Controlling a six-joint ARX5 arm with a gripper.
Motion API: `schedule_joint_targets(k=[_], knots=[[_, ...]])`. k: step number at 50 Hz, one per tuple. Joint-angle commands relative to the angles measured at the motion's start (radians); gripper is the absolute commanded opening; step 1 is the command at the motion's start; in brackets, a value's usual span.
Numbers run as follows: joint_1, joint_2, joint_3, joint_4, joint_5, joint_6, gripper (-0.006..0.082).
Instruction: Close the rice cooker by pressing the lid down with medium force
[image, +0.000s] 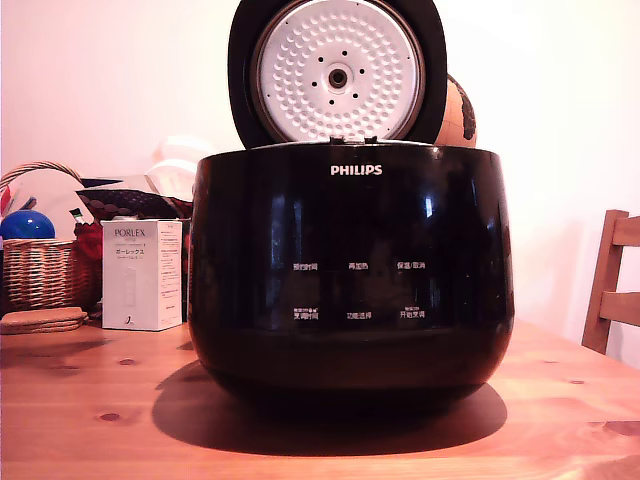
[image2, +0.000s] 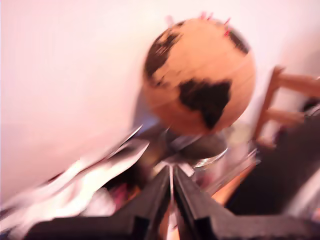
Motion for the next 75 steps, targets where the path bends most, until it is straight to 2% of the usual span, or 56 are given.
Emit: schedule_joint_targets(k=[1, 2, 4, 5, 16, 21, 22, 24, 25, 29, 30, 41, 55, 63, 75], knots=[[0.004, 0.052, 0.082, 0.009, 0.053, -0.033, -0.0019], [0.006, 0.071, 0.106, 0.009, 0.075, -0.085, -0.0019], [0.011, 0.110, 0.156, 0.010, 0.118, -0.085, -0.0019], [0.012, 0.128, 0.179, 0.009, 0.137, -0.122, -0.0019], [0.013, 0.307, 0.374, 0.026, 0.314, -0.256, -0.0019], [0.013, 0.369, 0.402, 0.084, 0.362, -0.296, -0.0019], [0.013, 0.381, 0.404, 0.098, 0.370, -0.341, -0.0019], [0.013, 0.401, 0.404, 0.126, 0.385, -0.341, -0.0019], [0.013, 0.410, 0.404, 0.135, 0.389, -0.383, -0.0019], [0.010, 0.454, 0.404, 0.174, 0.400, -0.383, -0.0019], [0.010, 0.465, 0.404, 0.183, 0.402, -0.423, -0.0019], [-0.007, 0.554, 0.404, 0.192, 0.414, -0.449, -0.0019], [-0.032, 0.580, 0.404, 0.114, 0.452, -0.473, -0.0019], [-0.056, 0.580, 0.404, 0.013, 0.515, -0.463, -0.0019], [-0.084, 0.574, 0.406, -0.156, 0.525, -0.391, -0.0019]])
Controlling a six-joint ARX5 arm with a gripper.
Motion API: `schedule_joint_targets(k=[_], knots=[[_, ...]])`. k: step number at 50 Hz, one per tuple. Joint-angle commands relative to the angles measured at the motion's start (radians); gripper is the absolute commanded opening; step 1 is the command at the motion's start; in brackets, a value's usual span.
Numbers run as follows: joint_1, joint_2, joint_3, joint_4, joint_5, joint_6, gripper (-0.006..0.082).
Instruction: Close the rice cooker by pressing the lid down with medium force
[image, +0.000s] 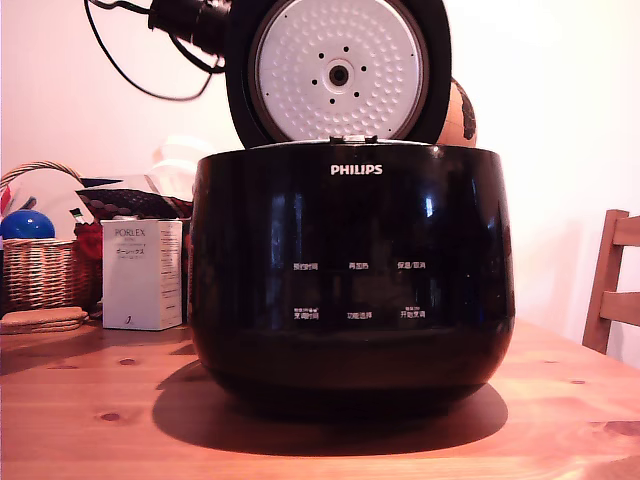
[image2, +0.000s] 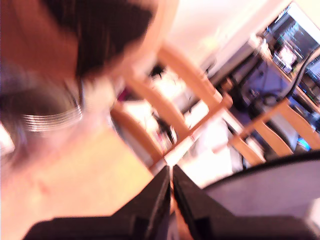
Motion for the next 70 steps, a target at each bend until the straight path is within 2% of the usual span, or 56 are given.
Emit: schedule_joint_targets(k=[1, 16, 22, 25, 30, 36, 44, 54, 70], knots=[[-0.021, 0.001, -0.001, -0.036, 0.009, 0.037, -0.0019], [-0.049, -0.003, 0.024, -0.272, 0.008, 0.174, -0.0019], [-0.053, -0.018, 0.039, -0.343, 0.004, 0.189, -0.0019], [-0.063, -0.039, 0.039, -0.373, -0.042, 0.216, -0.0019], [-0.083, -0.078, 0.039, -0.418, -0.191, 0.303, -0.0019], [-0.103, -0.126, 0.037, -0.438, -0.314, 0.322, -0.0019], [-0.130, -0.160, 0.017, -0.451, -0.354, 0.322, -0.0019], [-0.146, -0.238, -0.141, -0.367, -0.378, 0.305, -0.0019], [-0.151, -0.477, -0.575, -0.084, -0.433, 0.241, -0.0019]])
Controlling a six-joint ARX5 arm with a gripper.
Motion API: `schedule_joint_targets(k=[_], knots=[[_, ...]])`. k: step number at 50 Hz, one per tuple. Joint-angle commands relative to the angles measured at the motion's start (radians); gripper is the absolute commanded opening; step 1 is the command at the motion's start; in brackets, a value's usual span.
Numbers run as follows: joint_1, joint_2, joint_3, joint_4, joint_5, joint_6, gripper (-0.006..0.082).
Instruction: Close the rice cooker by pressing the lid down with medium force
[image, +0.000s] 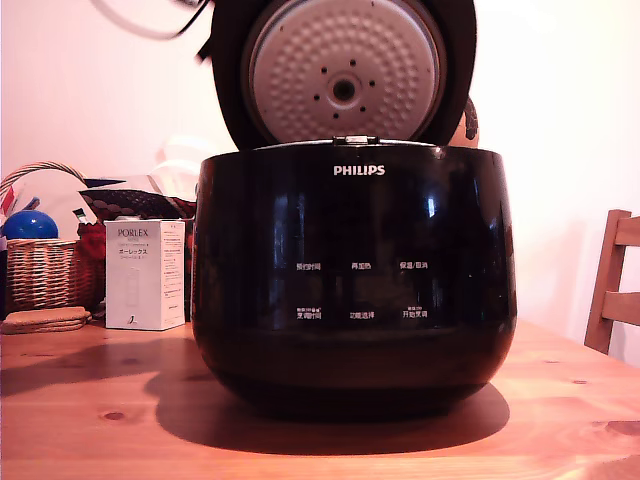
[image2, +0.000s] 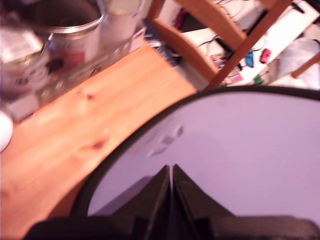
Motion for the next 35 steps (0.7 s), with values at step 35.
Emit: schedule_joint_targets(k=[35], knots=[[-0.106, -0.168, -0.297, 0.243, -0.161, -0.117, -0.0019]])
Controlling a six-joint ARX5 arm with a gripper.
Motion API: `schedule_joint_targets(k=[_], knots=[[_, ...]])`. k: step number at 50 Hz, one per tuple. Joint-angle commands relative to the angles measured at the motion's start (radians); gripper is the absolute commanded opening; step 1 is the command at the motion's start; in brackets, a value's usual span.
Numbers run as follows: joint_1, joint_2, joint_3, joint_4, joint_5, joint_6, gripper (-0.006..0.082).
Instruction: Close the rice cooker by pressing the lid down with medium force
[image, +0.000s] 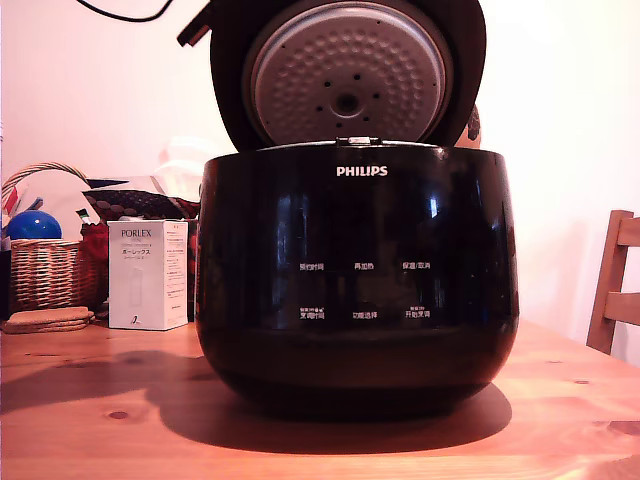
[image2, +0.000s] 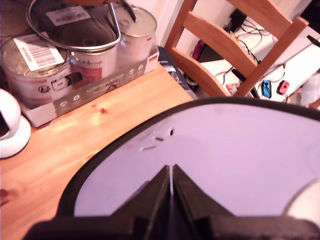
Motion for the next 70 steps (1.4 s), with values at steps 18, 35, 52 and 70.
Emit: schedule_joint_targets(k=[18, 35, 52, 70], knots=[[-0.065, -0.048, -0.163, 0.143, -0.112, -0.041, -0.0019], [-0.106, -0.194, -0.441, 0.425, -0.195, -0.055, -0.0019], [-0.154, -0.224, -0.620, 0.677, -0.256, -0.039, -0.0019], [-0.165, -0.224, -0.735, 0.797, -0.336, 0.011, -0.0019]])
